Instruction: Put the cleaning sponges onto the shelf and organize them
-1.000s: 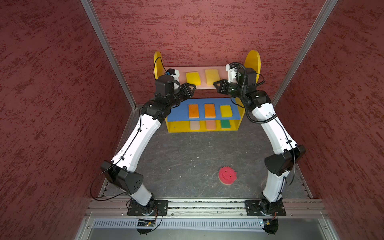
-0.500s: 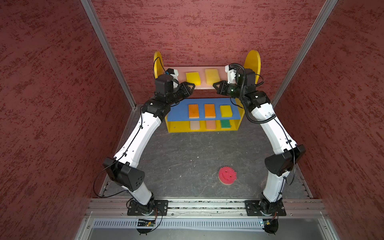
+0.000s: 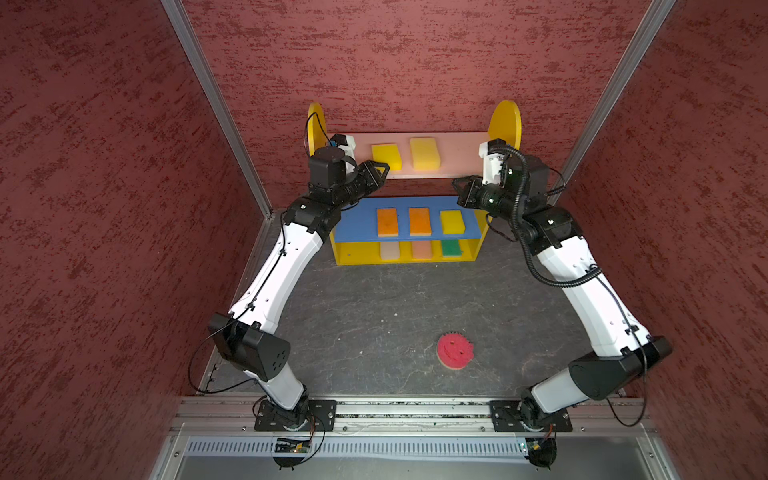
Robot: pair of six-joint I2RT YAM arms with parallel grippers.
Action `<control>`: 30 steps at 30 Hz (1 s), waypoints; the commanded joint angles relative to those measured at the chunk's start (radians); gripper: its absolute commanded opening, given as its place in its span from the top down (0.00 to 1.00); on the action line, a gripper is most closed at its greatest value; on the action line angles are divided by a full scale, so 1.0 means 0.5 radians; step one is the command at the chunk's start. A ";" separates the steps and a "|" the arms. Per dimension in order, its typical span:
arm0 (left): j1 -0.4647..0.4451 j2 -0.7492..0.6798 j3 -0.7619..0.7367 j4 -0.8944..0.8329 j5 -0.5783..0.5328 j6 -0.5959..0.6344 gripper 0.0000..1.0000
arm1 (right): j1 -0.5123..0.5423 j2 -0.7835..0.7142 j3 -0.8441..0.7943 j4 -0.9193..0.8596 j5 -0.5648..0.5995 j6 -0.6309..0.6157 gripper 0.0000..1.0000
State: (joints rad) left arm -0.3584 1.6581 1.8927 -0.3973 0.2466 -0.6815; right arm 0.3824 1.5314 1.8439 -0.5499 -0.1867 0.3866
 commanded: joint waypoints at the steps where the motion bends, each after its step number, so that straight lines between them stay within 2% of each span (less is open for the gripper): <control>1: 0.016 0.048 0.073 0.066 0.019 -0.004 0.65 | -0.007 -0.010 -0.049 0.057 0.088 -0.016 1.00; 30: 0.043 0.162 0.197 0.025 -0.007 0.010 0.65 | -0.016 -0.037 -0.105 0.088 0.054 0.000 0.98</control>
State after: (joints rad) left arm -0.3458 1.7210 1.9633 -0.3878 0.2428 -0.6838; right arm 0.3779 1.5368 1.7966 -0.5316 -0.1719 0.3851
